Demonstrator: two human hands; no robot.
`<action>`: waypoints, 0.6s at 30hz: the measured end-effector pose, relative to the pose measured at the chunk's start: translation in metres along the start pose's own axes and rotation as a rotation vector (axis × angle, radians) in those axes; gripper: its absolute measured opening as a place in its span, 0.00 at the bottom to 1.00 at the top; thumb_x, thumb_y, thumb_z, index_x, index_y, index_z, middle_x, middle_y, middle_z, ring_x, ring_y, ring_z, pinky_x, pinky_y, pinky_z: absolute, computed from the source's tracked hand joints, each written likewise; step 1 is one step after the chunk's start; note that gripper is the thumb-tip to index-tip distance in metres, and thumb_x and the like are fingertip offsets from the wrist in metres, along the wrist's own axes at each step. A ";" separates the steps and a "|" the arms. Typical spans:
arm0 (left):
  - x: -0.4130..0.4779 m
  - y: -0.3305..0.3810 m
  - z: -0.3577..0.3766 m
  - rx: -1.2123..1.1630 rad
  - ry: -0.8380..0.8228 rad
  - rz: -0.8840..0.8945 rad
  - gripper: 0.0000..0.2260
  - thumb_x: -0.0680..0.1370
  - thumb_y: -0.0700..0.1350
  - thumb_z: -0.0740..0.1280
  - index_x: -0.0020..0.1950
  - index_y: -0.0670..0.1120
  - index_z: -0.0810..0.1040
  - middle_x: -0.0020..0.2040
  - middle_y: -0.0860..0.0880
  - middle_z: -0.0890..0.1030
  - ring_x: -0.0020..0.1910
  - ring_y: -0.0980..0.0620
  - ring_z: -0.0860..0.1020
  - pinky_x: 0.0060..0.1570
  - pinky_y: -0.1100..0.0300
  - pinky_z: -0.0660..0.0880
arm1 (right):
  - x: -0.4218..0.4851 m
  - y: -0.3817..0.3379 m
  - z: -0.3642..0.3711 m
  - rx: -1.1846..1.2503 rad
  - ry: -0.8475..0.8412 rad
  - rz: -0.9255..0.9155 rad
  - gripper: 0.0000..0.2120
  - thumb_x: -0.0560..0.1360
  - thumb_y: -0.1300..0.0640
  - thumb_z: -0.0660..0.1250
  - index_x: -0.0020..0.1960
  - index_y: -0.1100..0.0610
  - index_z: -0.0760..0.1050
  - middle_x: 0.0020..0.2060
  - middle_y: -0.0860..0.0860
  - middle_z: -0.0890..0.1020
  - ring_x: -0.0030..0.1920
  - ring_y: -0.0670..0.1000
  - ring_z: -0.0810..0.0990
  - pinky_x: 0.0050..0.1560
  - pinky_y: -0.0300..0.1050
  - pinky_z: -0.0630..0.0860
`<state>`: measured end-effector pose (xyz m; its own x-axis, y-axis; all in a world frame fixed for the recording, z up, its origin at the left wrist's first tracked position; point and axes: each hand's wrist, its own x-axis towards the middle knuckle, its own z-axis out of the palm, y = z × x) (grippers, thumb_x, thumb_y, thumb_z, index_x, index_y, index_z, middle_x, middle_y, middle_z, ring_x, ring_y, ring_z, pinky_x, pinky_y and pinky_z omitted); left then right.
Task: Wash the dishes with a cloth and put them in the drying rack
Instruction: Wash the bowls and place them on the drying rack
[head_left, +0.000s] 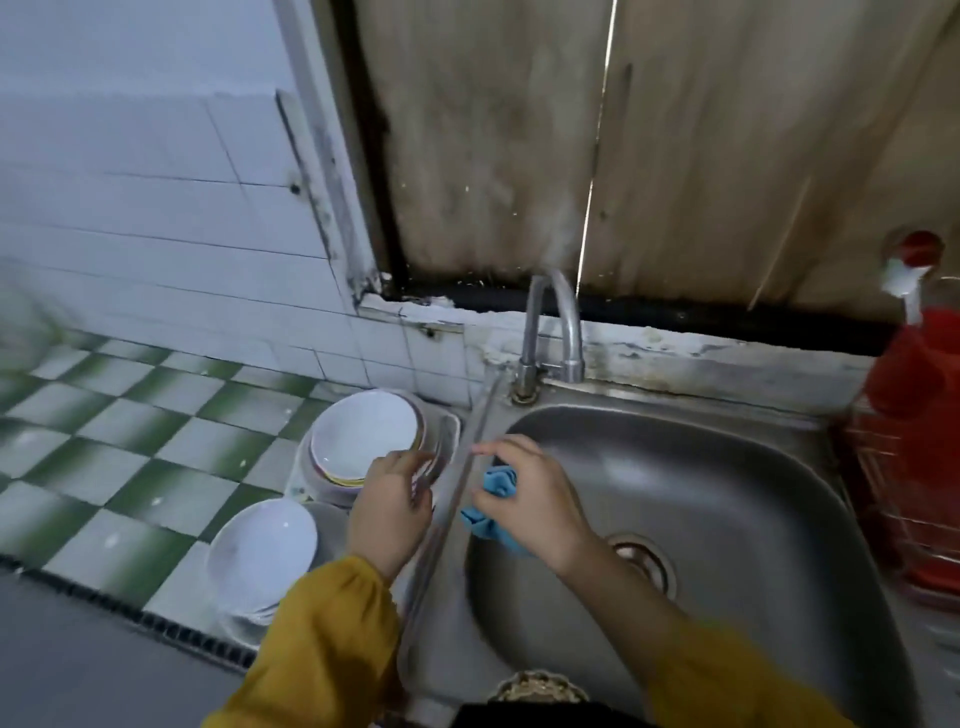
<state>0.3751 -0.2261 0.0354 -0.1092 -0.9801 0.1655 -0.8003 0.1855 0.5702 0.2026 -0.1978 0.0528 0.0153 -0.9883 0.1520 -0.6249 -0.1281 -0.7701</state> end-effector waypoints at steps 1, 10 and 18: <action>0.007 -0.011 -0.002 0.041 -0.034 -0.031 0.16 0.77 0.36 0.66 0.64 0.44 0.78 0.60 0.43 0.79 0.61 0.43 0.74 0.61 0.56 0.68 | 0.012 -0.004 0.011 -0.025 -0.036 -0.007 0.20 0.69 0.56 0.73 0.61 0.46 0.78 0.54 0.41 0.75 0.55 0.47 0.77 0.55 0.42 0.74; 0.081 -0.074 -0.014 0.550 -0.534 -0.145 0.20 0.82 0.54 0.59 0.73 0.48 0.70 0.71 0.48 0.72 0.71 0.48 0.68 0.71 0.54 0.59 | 0.125 -0.036 0.086 -0.510 -0.462 -0.103 0.26 0.75 0.56 0.69 0.71 0.45 0.69 0.69 0.46 0.71 0.66 0.53 0.72 0.63 0.51 0.73; 0.093 -0.080 -0.020 0.651 -0.686 -0.095 0.14 0.81 0.45 0.64 0.66 0.46 0.77 0.59 0.46 0.80 0.57 0.48 0.78 0.61 0.59 0.72 | 0.153 -0.042 0.123 -0.875 -0.797 -0.132 0.15 0.78 0.62 0.63 0.65 0.60 0.74 0.61 0.57 0.77 0.61 0.59 0.75 0.49 0.48 0.68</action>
<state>0.4409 -0.3304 0.0212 -0.1834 -0.8547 -0.4856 -0.9724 0.2302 -0.0380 0.3270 -0.3541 0.0320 0.4072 -0.7845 -0.4676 -0.8977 -0.4382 -0.0466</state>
